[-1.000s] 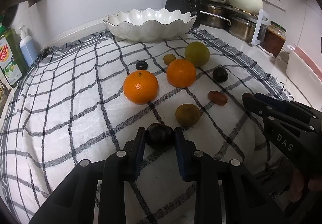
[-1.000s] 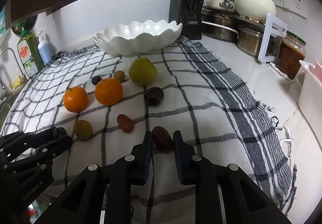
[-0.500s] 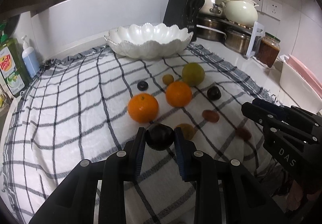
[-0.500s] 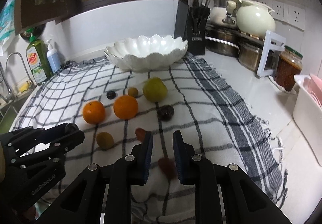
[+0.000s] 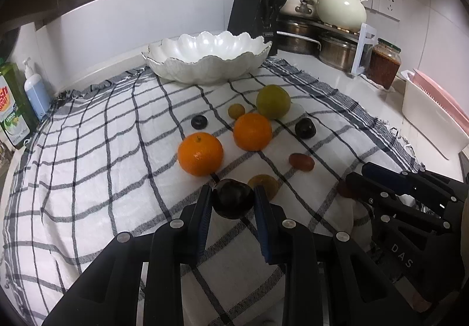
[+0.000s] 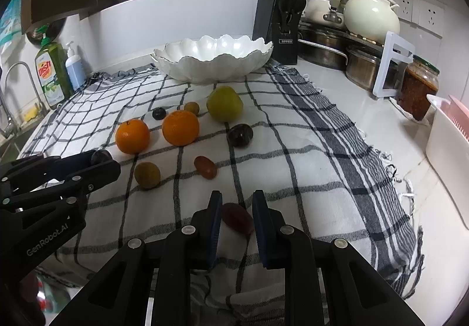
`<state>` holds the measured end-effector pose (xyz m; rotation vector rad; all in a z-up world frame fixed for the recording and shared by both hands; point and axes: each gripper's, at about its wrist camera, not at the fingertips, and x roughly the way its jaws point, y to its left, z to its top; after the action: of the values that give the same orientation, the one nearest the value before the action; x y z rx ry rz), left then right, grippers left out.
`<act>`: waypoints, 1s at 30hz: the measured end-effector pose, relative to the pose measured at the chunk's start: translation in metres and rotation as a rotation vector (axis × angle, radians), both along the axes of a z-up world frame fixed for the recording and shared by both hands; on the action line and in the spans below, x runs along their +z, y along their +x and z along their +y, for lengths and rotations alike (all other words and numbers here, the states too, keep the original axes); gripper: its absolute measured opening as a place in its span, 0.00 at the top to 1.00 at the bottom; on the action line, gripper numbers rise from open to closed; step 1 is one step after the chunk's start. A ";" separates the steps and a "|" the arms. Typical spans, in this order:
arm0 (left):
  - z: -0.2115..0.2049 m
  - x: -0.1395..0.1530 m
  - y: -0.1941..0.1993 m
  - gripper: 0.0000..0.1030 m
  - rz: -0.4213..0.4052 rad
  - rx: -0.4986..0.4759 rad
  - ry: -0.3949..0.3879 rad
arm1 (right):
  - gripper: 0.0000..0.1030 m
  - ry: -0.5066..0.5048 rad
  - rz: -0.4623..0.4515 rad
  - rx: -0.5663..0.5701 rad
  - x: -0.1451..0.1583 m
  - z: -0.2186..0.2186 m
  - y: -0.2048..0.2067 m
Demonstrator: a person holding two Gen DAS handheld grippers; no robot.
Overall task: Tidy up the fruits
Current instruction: 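Close the left tool on the dark plum while the right tool grips the date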
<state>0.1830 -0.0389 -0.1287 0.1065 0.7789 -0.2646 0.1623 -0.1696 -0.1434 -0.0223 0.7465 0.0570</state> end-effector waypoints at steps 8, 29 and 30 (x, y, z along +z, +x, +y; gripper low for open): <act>0.000 -0.001 -0.004 0.72 0.004 0.001 0.002 | 0.77 -0.013 0.035 0.007 -0.011 0.000 0.004; 0.003 0.002 -0.002 0.72 -0.001 0.008 0.002 | 0.79 -0.073 0.042 0.024 -0.015 0.004 0.011; 0.002 0.002 -0.001 0.72 -0.002 0.007 0.001 | 0.79 -0.066 0.040 0.025 -0.013 0.004 0.010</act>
<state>0.1819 -0.0366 -0.1264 0.1046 0.7772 -0.2574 0.1723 -0.1656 -0.1566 -0.0931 0.7880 0.0565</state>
